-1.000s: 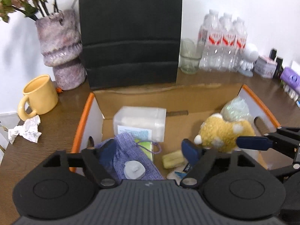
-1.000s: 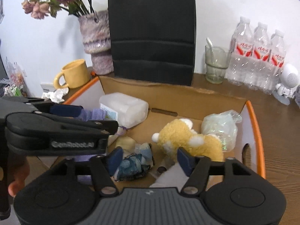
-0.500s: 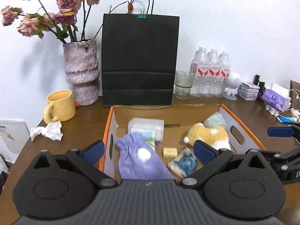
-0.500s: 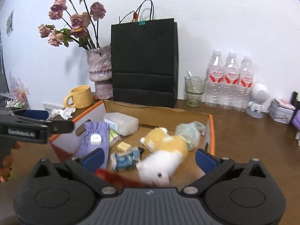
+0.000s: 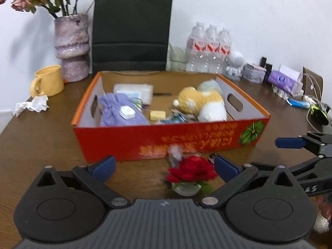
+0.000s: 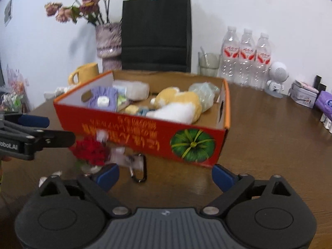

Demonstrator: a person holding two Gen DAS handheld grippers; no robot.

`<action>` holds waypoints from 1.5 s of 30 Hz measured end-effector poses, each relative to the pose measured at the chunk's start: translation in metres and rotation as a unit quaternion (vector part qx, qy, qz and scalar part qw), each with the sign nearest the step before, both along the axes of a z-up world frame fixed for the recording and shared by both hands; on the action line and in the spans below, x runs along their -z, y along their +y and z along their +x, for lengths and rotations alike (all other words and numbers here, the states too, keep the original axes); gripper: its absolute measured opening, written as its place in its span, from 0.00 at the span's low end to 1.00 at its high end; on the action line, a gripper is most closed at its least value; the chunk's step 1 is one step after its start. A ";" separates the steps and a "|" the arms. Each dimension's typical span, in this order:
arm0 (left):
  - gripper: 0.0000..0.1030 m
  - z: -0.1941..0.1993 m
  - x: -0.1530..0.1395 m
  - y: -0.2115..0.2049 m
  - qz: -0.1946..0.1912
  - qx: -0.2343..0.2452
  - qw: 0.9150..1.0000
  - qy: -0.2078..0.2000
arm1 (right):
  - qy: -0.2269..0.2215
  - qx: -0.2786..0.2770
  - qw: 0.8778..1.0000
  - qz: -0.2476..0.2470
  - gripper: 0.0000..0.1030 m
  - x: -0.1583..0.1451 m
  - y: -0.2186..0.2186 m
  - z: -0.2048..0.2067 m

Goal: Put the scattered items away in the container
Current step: 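Grasp the red rose with the left tool while the right grasps a clear wrapper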

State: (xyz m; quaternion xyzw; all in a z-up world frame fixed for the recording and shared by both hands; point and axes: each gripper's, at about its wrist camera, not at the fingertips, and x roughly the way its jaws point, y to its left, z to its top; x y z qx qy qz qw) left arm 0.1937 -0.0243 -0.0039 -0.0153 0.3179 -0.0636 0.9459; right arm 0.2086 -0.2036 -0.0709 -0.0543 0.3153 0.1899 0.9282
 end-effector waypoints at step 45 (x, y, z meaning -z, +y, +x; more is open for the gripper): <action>0.41 0.009 0.023 -0.006 -0.048 0.003 0.999 0.025 | -0.056 -0.100 0.993 -0.042 0.08 0.012 0.051 0.004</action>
